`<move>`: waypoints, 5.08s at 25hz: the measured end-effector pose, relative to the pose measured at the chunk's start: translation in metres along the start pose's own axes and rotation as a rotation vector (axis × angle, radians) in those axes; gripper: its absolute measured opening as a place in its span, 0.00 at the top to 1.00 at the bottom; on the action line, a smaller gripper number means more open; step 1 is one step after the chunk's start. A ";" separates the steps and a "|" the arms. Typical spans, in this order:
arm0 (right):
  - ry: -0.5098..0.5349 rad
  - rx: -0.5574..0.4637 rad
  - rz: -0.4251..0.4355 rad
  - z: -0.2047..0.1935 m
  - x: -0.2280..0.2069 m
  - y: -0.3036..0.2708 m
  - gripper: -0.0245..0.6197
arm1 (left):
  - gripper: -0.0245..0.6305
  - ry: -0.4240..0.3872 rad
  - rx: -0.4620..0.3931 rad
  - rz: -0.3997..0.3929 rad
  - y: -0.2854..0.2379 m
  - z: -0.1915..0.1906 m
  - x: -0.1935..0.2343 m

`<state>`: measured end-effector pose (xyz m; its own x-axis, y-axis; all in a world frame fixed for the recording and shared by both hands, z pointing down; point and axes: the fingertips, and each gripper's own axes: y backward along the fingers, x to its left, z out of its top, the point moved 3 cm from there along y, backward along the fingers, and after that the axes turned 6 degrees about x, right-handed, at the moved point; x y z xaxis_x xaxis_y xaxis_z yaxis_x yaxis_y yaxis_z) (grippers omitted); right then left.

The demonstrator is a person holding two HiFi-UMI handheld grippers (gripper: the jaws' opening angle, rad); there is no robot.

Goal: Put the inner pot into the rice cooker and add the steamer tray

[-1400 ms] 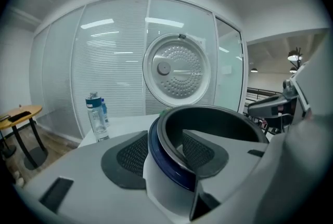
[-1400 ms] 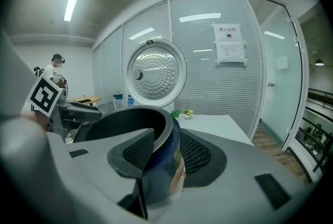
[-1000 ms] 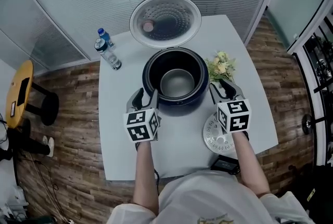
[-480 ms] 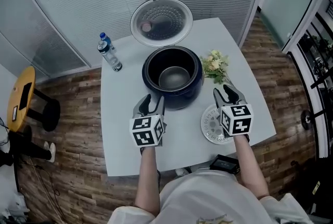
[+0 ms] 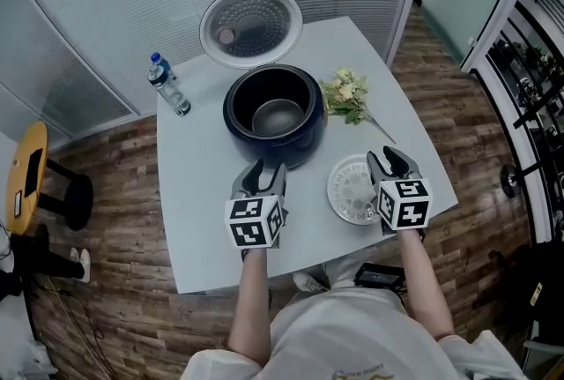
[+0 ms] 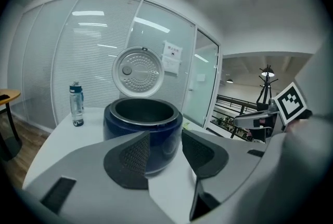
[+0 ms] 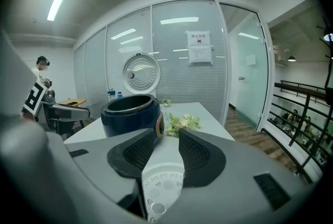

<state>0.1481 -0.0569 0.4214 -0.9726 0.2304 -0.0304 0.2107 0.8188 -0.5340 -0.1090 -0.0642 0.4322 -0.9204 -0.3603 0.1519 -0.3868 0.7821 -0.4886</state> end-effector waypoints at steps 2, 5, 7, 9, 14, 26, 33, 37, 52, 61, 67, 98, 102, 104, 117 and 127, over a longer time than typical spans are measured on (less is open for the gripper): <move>-0.009 0.020 -0.006 -0.011 -0.007 0.001 0.72 | 0.66 0.007 0.016 -0.012 -0.004 -0.008 -0.008; -0.030 0.047 -0.013 -0.026 -0.021 -0.001 0.72 | 0.66 0.029 0.036 -0.026 -0.013 -0.018 -0.020; -0.044 0.075 -0.015 -0.040 -0.032 -0.005 0.72 | 0.66 0.037 0.056 -0.034 -0.021 -0.025 -0.029; -0.055 0.110 -0.015 -0.054 -0.043 -0.008 0.72 | 0.66 0.043 0.084 -0.044 -0.028 -0.035 -0.037; -0.082 0.181 -0.026 -0.085 -0.070 -0.018 0.72 | 0.66 0.062 0.161 -0.067 -0.047 -0.062 -0.054; -0.112 0.306 -0.007 -0.143 -0.104 -0.042 0.72 | 0.67 0.117 0.320 -0.116 -0.090 -0.124 -0.088; -0.130 0.339 0.012 -0.170 -0.110 -0.045 0.72 | 0.68 0.132 0.386 -0.138 -0.111 -0.147 -0.105; -0.161 0.348 0.031 -0.182 -0.113 -0.046 0.72 | 0.68 0.133 0.414 -0.128 -0.118 -0.157 -0.107; -0.240 0.350 0.130 -0.194 -0.112 -0.058 0.73 | 0.73 0.186 0.429 -0.088 -0.135 -0.173 -0.113; -0.250 0.351 0.151 -0.195 -0.109 -0.064 0.78 | 0.79 0.202 0.435 -0.044 -0.146 -0.178 -0.111; -0.268 0.366 0.180 -0.196 -0.110 -0.067 0.81 | 0.84 0.235 0.437 -0.041 -0.148 -0.180 -0.111; -0.284 0.258 0.261 -0.131 -0.104 -0.051 0.83 | 0.85 0.181 0.343 -0.007 -0.125 -0.116 -0.103; -0.290 0.228 0.255 -0.118 -0.105 -0.045 0.83 | 0.85 0.168 0.320 -0.014 -0.122 -0.101 -0.104; -0.295 0.218 0.252 -0.112 -0.105 -0.043 0.83 | 0.85 0.168 0.306 -0.022 -0.119 -0.094 -0.105; -0.362 0.125 0.259 -0.076 -0.107 -0.029 0.84 | 0.85 0.150 0.211 -0.081 -0.100 -0.040 -0.109; -0.348 0.041 0.269 -0.042 -0.116 -0.020 0.85 | 0.86 0.127 0.127 -0.081 -0.091 -0.005 -0.118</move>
<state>0.2612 -0.0779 0.4712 -0.8602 0.2358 -0.4521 0.4638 0.7305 -0.5013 0.0347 -0.0901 0.4632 -0.8896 -0.3460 0.2982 -0.4568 0.6796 -0.5740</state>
